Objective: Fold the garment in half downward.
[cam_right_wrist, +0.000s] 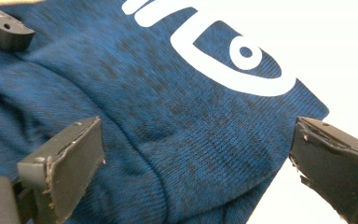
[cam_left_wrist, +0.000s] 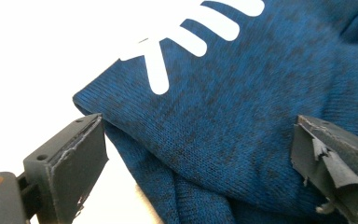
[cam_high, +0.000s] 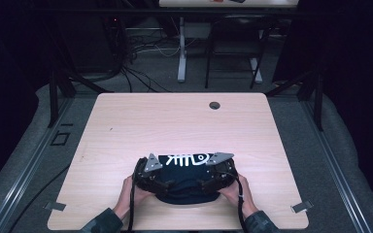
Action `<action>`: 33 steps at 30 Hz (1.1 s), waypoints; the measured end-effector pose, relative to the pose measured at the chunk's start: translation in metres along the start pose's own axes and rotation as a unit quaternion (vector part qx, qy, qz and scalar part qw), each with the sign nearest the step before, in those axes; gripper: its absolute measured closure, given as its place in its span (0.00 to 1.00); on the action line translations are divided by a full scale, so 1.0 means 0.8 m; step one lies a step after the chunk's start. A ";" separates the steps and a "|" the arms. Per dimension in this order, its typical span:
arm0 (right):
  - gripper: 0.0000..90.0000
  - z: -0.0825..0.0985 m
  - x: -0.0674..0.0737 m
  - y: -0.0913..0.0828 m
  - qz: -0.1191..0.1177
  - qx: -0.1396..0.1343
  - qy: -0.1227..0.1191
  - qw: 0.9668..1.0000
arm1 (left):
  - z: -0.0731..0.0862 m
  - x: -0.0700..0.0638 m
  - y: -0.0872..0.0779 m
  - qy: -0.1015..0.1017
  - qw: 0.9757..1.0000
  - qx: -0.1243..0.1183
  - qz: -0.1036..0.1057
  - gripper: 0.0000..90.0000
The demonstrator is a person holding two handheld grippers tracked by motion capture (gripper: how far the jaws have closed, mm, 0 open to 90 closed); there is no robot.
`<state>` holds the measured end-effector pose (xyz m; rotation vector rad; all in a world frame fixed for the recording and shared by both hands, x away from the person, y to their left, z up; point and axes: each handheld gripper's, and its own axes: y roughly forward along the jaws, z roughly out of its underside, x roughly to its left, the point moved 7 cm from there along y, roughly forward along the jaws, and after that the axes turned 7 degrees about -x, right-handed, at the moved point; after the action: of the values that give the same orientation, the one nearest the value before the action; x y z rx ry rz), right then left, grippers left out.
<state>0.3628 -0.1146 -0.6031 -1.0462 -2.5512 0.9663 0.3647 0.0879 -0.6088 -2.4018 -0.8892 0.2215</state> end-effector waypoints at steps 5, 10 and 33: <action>0.02 -0.006 0.001 -0.024 0.003 -0.015 0.006 1.000 | -0.001 0.008 -0.018 0.000 1.000 -0.013 -0.015 0.02; 0.01 -0.004 -0.003 -0.045 0.014 -0.025 0.016 0.999 | 0.008 0.028 -0.037 -0.006 0.999 -0.013 -0.045 0.01; 0.01 0.053 -0.070 -0.096 0.082 -0.030 0.088 0.992 | 0.036 0.098 -0.067 -0.063 0.993 -0.005 -0.101 0.00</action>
<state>0.3431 -0.2151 -0.5831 -1.3127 -2.3955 0.7985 0.3853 0.1844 -0.5994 -2.3076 -1.1864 0.2931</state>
